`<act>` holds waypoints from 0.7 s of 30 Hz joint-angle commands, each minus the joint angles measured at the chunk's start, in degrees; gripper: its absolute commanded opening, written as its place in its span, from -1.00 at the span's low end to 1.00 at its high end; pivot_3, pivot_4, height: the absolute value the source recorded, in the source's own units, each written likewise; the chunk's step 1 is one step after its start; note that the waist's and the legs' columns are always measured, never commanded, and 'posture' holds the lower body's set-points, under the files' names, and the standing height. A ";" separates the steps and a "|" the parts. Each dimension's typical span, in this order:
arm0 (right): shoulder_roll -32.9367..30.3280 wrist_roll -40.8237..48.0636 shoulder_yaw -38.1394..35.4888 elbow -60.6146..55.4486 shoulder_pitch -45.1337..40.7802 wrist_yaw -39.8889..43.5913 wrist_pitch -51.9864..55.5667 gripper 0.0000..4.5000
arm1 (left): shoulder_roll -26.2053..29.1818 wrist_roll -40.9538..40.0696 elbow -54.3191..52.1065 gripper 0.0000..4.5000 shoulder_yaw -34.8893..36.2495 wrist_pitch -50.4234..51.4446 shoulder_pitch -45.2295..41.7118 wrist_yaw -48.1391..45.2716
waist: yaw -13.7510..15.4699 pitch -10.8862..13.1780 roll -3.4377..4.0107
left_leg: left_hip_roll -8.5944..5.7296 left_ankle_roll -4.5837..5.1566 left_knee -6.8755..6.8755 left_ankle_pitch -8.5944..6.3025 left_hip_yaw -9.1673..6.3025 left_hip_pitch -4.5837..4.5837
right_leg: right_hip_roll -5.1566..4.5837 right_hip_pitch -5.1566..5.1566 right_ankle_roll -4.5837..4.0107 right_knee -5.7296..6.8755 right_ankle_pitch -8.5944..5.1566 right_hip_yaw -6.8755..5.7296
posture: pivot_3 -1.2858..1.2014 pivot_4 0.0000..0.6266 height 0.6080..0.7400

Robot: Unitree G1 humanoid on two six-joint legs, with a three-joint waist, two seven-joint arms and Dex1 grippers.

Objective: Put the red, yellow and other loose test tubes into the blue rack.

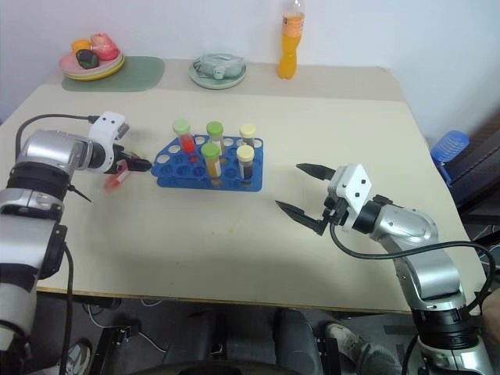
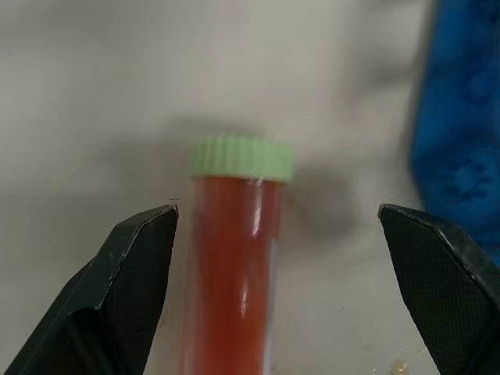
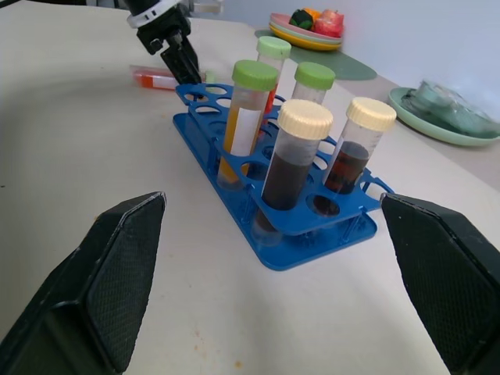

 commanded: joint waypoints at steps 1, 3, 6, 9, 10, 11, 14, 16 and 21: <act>-0.17 0.49 -1.55 -3.52 0.62 -1.13 0.18 1.00 | -0.21 3.01 3.15 0.87 -0.43 0.26 -3.54 -0.95 | 0.11 0.01 -0.01 | 0.00 0.00 0.00 0.00 0.00 -0.01 | 0.00 0.00 0.00 0.00 0.00 0.00 | 0.03 -0.52 1.00; -0.18 0.61 -1.65 -4.29 1.20 -1.60 0.56 1.00 | -0.54 3.93 4.62 0.87 -0.43 0.95 -4.22 -1.21 | 0.14 0.02 -0.03 | 0.00 0.00 0.01 0.00 0.00 -0.04 | -0.01 -0.02 0.00 -0.01 0.00 0.00 | 0.03 -0.52 1.00; -0.11 0.58 -1.50 -4.94 1.75 -2.03 0.76 1.00 | -1.09 4.73 5.99 0.87 -0.28 2.17 -4.61 -1.68 | 0.15 0.02 -0.03 | 0.00 0.00 0.01 0.00 -0.01 -0.07 | -0.01 -0.04 0.00 -0.01 0.00 0.00 | 0.03 -0.52 1.00; -0.02 0.64 -1.25 -4.90 1.65 -2.22 0.99 1.00 | -1.72 5.10 6.21 0.50 0.10 3.77 -4.52 -1.60 | 0.14 0.02 -0.03 | 0.00 0.00 0.02 0.00 -0.01 -0.06 | -0.01 -0.04 0.00 0.00 0.00 0.00 | 0.03 -0.52 1.00; -0.03 0.66 -1.19 -4.72 1.56 -2.15 0.98 1.00 | -1.82 5.13 6.20 0.30 0.32 4.08 -4.49 -1.53 | 0.09 0.02 -0.03 | 0.00 0.01 0.02 0.00 -0.01 -0.06 | -0.01 -0.04 0.00 0.00 0.00 0.00 | 0.03 -0.52 1.00; -0.05 0.73 -1.13 -4.49 1.46 -2.01 0.96 1.00 | -1.87 5.06 6.22 0.05 0.64 4.49 -4.50 -1.43 | 0.04 0.02 -0.03 | 0.00 0.01 0.02 0.00 -0.01 -0.05 | -0.01 -0.04 0.00 0.01 0.00 0.00 | 0.03 -0.52 1.00; -0.14 0.93 -1.04 -3.72 1.33 -1.30 0.67 1.00 | -1.52 4.64 5.36 -0.58 1.85 6.59 -3.87 -1.12 | 0.02 0.01 -0.03 | 0.01 0.01 0.02 0.00 -0.02 -0.04 | -0.01 -0.04 0.00 0.02 0.00 0.00 | 0.03 -0.52 1.00; -0.16 0.97 -0.94 -3.04 1.05 -0.73 0.47 1.00 | -0.81 4.32 3.86 -0.58 2.77 8.37 -2.83 -1.45 | 0.02 0.02 -0.03 | 0.00 0.01 0.02 0.00 -0.02 -0.06 | -0.01 -0.04 0.00 0.02 0.00 0.00 | 0.03 -0.52 1.00; -0.16 0.82 -0.87 -1.71 0.25 0.51 -0.08 1.00 | 3.93 -0.20 -13.54 -0.58 9.28 15.59 4.35 -2.39 | -0.83 0.02 -0.03 | 0.02 0.00 0.02 0.00 -0.01 -0.06 | -0.01 -0.08 0.01 0.08 0.00 0.03 | 0.03 -0.52 1.00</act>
